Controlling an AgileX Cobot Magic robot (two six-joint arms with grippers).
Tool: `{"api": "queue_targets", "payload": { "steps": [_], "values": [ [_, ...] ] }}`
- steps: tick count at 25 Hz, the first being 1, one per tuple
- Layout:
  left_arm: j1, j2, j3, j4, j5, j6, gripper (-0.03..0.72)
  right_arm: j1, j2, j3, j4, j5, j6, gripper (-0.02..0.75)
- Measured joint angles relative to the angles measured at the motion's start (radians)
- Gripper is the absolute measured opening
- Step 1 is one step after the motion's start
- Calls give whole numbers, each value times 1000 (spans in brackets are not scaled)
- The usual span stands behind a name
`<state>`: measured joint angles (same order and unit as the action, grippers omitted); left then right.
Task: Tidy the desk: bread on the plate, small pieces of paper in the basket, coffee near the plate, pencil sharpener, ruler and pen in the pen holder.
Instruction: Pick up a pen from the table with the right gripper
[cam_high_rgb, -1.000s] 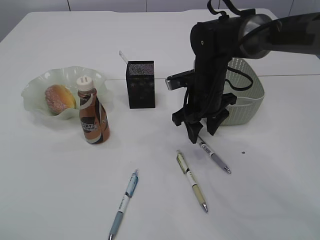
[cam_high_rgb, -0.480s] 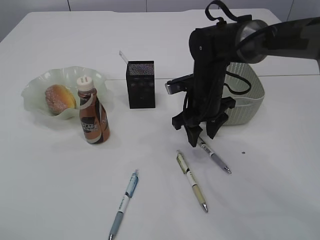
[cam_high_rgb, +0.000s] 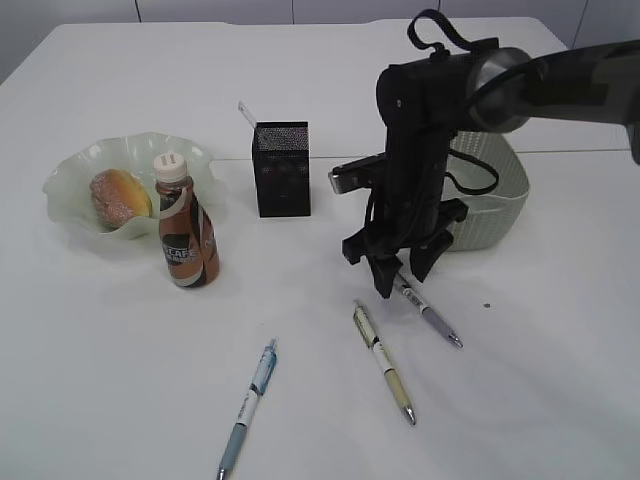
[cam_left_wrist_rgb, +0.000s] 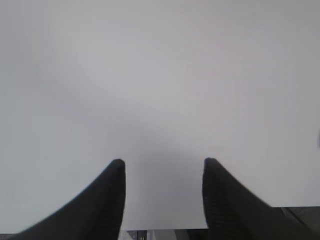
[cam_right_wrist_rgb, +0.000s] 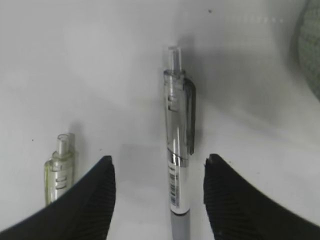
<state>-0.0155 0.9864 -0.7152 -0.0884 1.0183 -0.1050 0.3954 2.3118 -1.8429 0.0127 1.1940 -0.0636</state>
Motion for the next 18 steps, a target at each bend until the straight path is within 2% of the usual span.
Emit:
{"api": "queue_targets", "payload": {
  "steps": [12, 18],
  "values": [
    [0, 0, 0, 4, 0, 0, 370, 0, 46, 0, 0, -3, -5, 412],
    [0, 0, 0, 4, 0, 0, 370, 0, 46, 0, 0, 7, -14, 300]
  ]
}}
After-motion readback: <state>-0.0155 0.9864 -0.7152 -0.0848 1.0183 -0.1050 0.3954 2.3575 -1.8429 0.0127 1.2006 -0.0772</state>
